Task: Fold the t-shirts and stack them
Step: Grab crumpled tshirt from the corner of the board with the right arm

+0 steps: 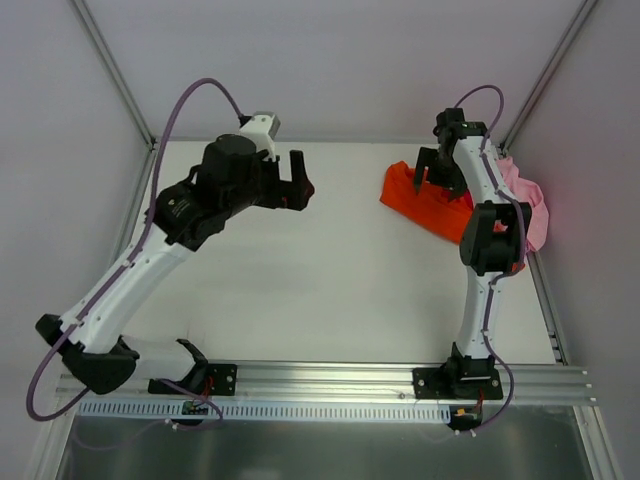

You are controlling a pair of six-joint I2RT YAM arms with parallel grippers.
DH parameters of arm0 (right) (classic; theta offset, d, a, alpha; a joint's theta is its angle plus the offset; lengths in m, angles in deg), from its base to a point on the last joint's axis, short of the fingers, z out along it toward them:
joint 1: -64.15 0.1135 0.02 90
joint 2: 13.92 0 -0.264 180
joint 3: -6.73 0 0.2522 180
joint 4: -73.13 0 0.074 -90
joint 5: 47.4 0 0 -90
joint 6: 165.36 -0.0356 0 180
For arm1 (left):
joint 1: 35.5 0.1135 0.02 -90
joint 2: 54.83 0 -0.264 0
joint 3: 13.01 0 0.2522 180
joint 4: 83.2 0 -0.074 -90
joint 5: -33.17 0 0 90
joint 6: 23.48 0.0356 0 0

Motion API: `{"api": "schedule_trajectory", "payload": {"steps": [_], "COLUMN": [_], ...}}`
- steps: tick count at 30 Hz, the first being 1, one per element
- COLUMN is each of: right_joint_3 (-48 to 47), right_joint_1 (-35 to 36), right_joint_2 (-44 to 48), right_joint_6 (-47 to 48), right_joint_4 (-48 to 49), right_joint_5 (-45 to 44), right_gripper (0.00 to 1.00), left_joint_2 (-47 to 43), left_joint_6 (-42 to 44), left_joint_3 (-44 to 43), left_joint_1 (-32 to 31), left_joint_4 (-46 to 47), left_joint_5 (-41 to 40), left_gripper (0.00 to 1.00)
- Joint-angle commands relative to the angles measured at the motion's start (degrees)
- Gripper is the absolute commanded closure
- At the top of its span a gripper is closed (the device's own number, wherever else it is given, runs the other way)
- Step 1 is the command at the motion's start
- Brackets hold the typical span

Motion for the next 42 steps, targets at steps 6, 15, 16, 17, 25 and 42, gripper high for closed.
{"api": "schedule_trajectory", "payload": {"steps": [6, 15, 16, 17, 25, 42], "right_joint_3": [-9.9, -13.0, -12.7, -12.0, -10.2, -11.8], "right_joint_1": [-1.2, -1.8, -1.8, -1.8, -1.8, 18.4], "right_joint_2": [-7.8, -11.1, -11.2, -11.1, -10.1, -0.3], "right_joint_6": [0.3, 1.8, 1.7, 1.6, 2.8, 8.1], "right_joint_4": [0.6, 1.2, 1.1, 1.1, 0.2, 0.3], "right_joint_5": [0.6, 1.4, 1.8, 2.0, 2.8, 27.1], "right_gripper": [0.13, 0.23, 0.28, 0.42, 0.93, 0.99], "left_joint_2": [-12.8, -15.8, -15.6, -15.6, -13.1, -13.1], "left_joint_6": [-2.3, -4.2, -4.2, -4.0, -2.0, -1.8], "left_joint_3": [3.6, 6.2, 6.1, 5.9, 4.1, 10.9], "left_joint_1": [0.5, 0.5, 0.5, 0.5, 0.4, 0.4], "left_joint_4": [-6.1, -9.7, -9.6, -9.3, -8.3, 0.9], "left_joint_5": [-2.4, -3.5, -3.5, -3.8, -3.1, 0.5], "left_gripper": [0.01, 0.01, 0.01, 0.01, 0.01, 0.01]}}
